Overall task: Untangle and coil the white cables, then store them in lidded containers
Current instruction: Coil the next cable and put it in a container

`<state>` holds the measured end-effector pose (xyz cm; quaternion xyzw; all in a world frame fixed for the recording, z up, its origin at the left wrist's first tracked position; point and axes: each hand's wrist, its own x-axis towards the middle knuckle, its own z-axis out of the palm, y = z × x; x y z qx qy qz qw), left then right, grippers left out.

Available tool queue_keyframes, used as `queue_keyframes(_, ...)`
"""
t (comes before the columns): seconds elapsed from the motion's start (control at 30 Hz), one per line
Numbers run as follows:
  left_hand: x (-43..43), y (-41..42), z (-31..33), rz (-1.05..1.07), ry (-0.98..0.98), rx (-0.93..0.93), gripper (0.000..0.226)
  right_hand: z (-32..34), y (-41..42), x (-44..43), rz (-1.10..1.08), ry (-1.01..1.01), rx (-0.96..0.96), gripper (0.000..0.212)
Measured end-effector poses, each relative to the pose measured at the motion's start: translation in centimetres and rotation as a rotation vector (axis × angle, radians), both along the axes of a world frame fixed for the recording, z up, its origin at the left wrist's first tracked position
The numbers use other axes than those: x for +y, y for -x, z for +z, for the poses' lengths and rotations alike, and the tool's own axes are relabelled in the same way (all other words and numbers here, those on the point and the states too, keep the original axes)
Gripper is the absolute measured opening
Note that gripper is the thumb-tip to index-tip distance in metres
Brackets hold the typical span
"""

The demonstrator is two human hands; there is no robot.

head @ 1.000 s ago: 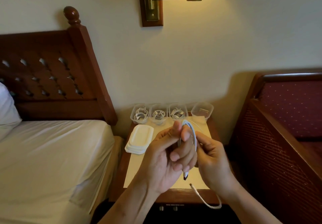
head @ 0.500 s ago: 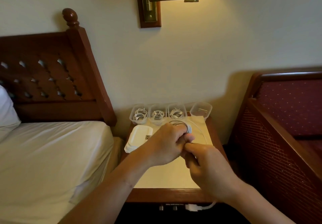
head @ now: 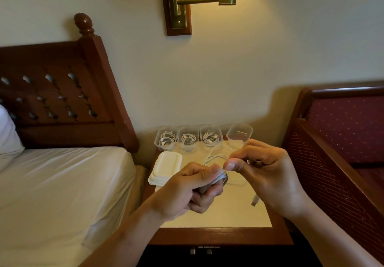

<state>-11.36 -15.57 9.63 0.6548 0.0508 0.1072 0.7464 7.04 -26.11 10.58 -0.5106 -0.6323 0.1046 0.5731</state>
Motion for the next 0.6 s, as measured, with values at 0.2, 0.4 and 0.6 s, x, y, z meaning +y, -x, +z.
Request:
queue_keyframes(0.2, -2.1, -0.7, 0.3, -0.026, 0.345, -0.3, 0.044, -1.6, 1.3, 1.5, 0.031, -0.079, 0.236, 0.015)
queue_keyframes(0.4, -2.0, -2.3, 0.6, 0.19, 0.496, -0.45, 0.046, -5.1, 3.7, 1.3, -0.026, 0.113, 0.335, 0.04)
queue_keyframes(0.6, -0.9, -3.9, 1.0, 0.489, 0.402, -0.306, 0.041, -5.5, 4.7, 0.2, -0.175, 0.284, -0.067, 0.023)
